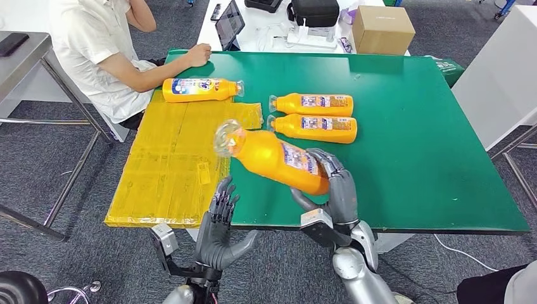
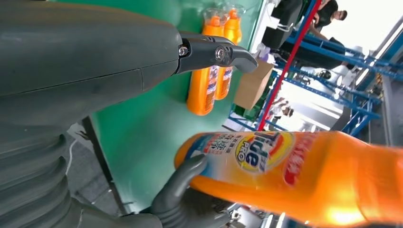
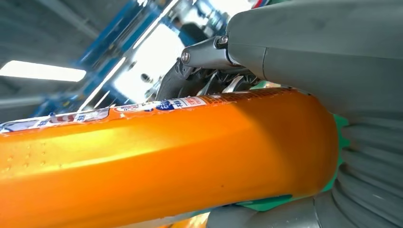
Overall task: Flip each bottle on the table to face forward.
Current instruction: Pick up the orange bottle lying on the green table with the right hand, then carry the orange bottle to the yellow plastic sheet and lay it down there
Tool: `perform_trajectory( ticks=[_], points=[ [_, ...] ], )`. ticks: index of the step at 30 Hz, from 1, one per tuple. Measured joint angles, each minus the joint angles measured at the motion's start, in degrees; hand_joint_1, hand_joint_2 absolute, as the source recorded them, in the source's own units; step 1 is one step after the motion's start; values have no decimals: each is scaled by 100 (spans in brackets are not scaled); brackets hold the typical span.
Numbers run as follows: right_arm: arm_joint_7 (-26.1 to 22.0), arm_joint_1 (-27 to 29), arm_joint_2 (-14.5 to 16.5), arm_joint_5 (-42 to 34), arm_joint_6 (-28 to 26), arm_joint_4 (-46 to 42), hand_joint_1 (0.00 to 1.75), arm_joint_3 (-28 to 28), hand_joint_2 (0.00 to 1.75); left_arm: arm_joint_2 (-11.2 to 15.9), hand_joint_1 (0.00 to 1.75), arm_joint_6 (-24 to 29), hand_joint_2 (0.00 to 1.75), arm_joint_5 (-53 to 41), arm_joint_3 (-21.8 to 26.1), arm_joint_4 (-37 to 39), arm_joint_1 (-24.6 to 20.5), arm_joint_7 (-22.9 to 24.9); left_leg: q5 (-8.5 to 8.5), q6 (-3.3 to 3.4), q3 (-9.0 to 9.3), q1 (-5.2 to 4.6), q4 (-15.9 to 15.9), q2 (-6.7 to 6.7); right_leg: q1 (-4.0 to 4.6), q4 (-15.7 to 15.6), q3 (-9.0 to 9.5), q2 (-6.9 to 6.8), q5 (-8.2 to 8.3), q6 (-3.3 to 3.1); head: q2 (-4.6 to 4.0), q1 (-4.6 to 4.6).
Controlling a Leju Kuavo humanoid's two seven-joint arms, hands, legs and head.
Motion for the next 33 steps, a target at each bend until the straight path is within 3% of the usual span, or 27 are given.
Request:
perform_trajectory(
  ticks=[5, 13, 24, 25, 29, 30, 33],
  points=[
    [-218, -4, 63, -187, 384, -20, 173, 528, 175, -64, 0, -28, 175, 153, 55, -62, -49, -66, 0, 0, -2, -1, 0, -1, -1, 0, 0, 0, 0, 0, 0, 0],
    [-402, -99, 114, -347, 863, 114, 174, 1316, 175, -154, 0, -280, 175, 502, 69, -277, -158, -360, 0, 0, -1, 0, 0, 0, 0, 0, -1, 1, 0, 0, 0, -1],
    [-470, -601, 202, -421, 1112, 801, 175, 1517, 175, -172, 0, -745, 175, 541, 189, -663, -160, -572, 0, 0, 0, -1, 0, 1, -1, -1, -2, 1, 1, 0, 0, 0],
    [-478, -625, 207, -418, 1128, 842, 175, 1514, 175, -172, 6, -751, 175, 523, 190, -665, -159, -584, 0, 0, 0, -1, 0, 1, -1, -1, -3, 2, 1, 0, 0, -1],
    [-519, -711, 217, -385, 1199, 987, 168, 1514, 175, -172, 166, -748, 175, 407, 199, -631, -168, -593, 0, 0, 0, -1, 0, 3, -1, -1, -7, 1, 0, 0, 0, 0],
    [-527, -727, 219, -380, 1207, 1015, 164, 1515, 175, -171, 175, -747, 175, 368, 201, -605, -177, -593, 0, 0, 0, -1, 0, 3, -1, -1, -7, 2, 0, 0, 0, -1],
    [-538, -745, 220, -364, 1210, 1081, 149, 1516, 175, -152, 175, -746, 175, 264, 202, -491, -204, -598, 0, 0, 1, -1, 0, 5, -1, -1, -8, 2, 0, 0, 0, -1]
  ],
)
